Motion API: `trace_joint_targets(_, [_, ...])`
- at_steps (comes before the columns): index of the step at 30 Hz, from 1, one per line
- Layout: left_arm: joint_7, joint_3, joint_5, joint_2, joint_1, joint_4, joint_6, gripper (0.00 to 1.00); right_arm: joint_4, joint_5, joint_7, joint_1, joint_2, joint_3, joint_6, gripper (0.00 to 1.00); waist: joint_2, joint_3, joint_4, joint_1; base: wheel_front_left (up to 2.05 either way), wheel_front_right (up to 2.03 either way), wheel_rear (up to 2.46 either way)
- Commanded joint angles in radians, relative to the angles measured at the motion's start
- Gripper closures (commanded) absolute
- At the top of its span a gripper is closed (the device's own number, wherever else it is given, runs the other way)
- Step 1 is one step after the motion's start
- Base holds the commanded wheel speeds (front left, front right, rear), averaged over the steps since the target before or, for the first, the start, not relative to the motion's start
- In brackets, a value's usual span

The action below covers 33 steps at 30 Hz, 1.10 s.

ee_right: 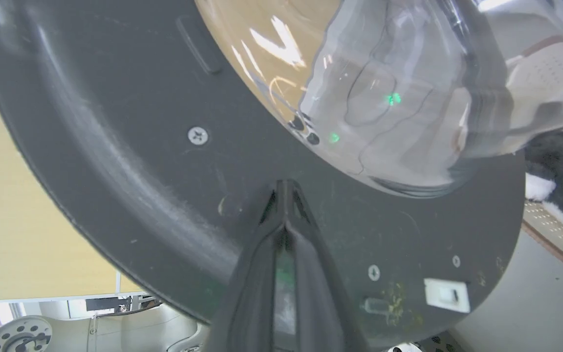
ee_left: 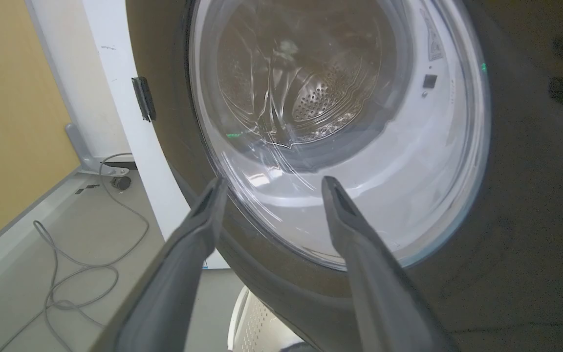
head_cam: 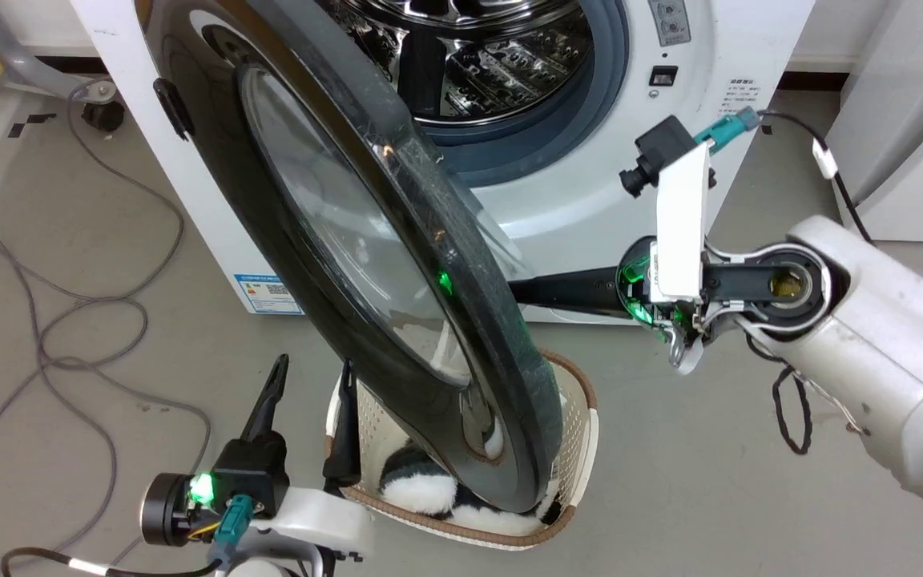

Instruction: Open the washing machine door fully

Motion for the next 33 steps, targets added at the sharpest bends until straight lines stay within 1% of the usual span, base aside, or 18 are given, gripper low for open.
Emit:
trace_joint_targets(1, [-0.006,0.001,-0.002,0.0,0.009,0.004,-0.002,0.0,-0.012,0.016,-0.01,0.023,-0.009,0.006,0.007,1.0,0.0,0.0,-0.001,0.0001,0.0,0.0,0.0])
trace_joint_targets(3, [-0.006,-0.001,-0.003,-0.002,0.01,0.005,-0.001,0.0,-0.04,0.036,-0.051,0.03,-0.024,0.015,0.007,0.99,0.0,0.001,-0.003,0.0001,0.0,0.0,0.0])
trace_joint_targets(4, [-0.006,-0.001,-0.003,-0.003,0.011,0.005,-0.001,0.0,-0.053,0.041,-0.078,0.035,-0.031,0.019,0.007,0.51,0.0,0.002,-0.007,0.0001,0.0,0.0,0.0])
trace_joint_targets(5, [-0.006,-0.001,-0.004,-0.003,0.012,0.006,-0.001,0.0,-0.072,0.042,-0.112,0.041,-0.039,0.018,0.007,0.0,0.0,0.002,-0.009,0.0001,0.0,0.0,0.0])
trace_joint_targets(7, [-0.006,-0.001,-0.004,-0.005,0.013,0.007,0.0,0.0,-0.109,0.051,-0.19,0.067,-0.054,0.004,0.007,0.0,0.0,0.002,-0.014,0.0001,0.0,0.0,0.0])
trace_joint_targets(13, [-0.006,0.006,-0.005,-0.007,0.016,0.01,0.002,0.0,-0.193,0.011,-0.529,0.194,-0.111,-0.074,0.007,0.0,0.0,-0.003,-0.037,0.0001,0.0,0.0,0.0])
trace_joint_targets(15, [-0.006,0.009,-0.006,-0.007,0.018,0.014,0.002,0.0,-0.207,-0.021,-0.644,0.248,-0.134,-0.084,0.007,0.0,0.0,-0.009,-0.046,0.0001,0.0,0.0,0.0])
trace_joint_targets(20, [-0.006,0.014,-0.008,-0.008,0.024,0.019,0.002,0.0,-0.243,-0.05,-0.911,0.391,-0.183,-0.129,0.007,0.0,0.0,-0.022,-0.064,0.0001,0.0,0.0,0.0])
trace_joint_targets(22, [-0.006,0.017,-0.009,-0.008,0.027,0.02,0.002,0.0,-0.239,-0.08,-0.961,0.447,-0.208,-0.15,0.007,0.0,0.0,-0.028,-0.07,0.0001,0.0,0.0,0.0])
trace_joint_targets(23, [-0.006,0.019,-0.01,-0.008,0.029,0.021,0.002,0.0,-0.232,-0.091,-0.97,0.478,-0.212,-0.172,0.007,0.0,0.0,-0.03,-0.073,0.0001,0.0,0.0,0.0])
trace_joint_targets(24, [-0.006,0.021,-0.01,-0.008,0.031,0.021,0.002,0.0,-0.216,-0.106,-0.973,0.51,-0.212,-0.215,0.007,0.0,0.0,-0.033,-0.075,0.0001,0.0,0.0,0.0])
trace_joint_targets(26, [-0.006,0.025,-0.012,-0.009,0.038,0.023,0.003,0.0,-0.147,-0.199,-0.974,0.578,-0.199,-0.343,0.007,0.0,0.0,-0.042,-0.08,0.0001,0.0,0.0,0.0])
trace_joint_targets(28, [-0.006,0.029,-0.014,-0.009,0.044,0.024,0.002,0.0,-0.091,-0.334,-0.975,0.647,-0.161,-0.468,0.007,0.0,0.0,-0.051,-0.082,0.0001,0.0,0.0,0.0])
trace_joint_targets(29, [-0.006,0.03,-0.014,-0.009,0.048,0.025,0.002,0.0,-0.068,-0.42,-0.975,0.68,-0.141,-0.527,0.007,0.0,0.0,-0.057,-0.082,0.0001,0.0,0.0,0.0])
trace_joint_targets(31, [-0.006,0.034,-0.015,-0.009,0.054,0.025,0.002,0.0,-0.036,-0.627,-0.975,0.74,-0.1,-0.655,0.007,0.0,0.0,-0.063,-0.082,0.0001,0.0,0.0,0.0])
trace_joint_targets(33, [-0.006,0.038,-0.016,-0.008,0.059,0.025,0.001,0.0,-0.038,-0.842,-0.975,0.799,-0.043,-0.788,0.007,0.0,0.0,-0.068,-0.082,0.0001,0.0,0.0,0.0])
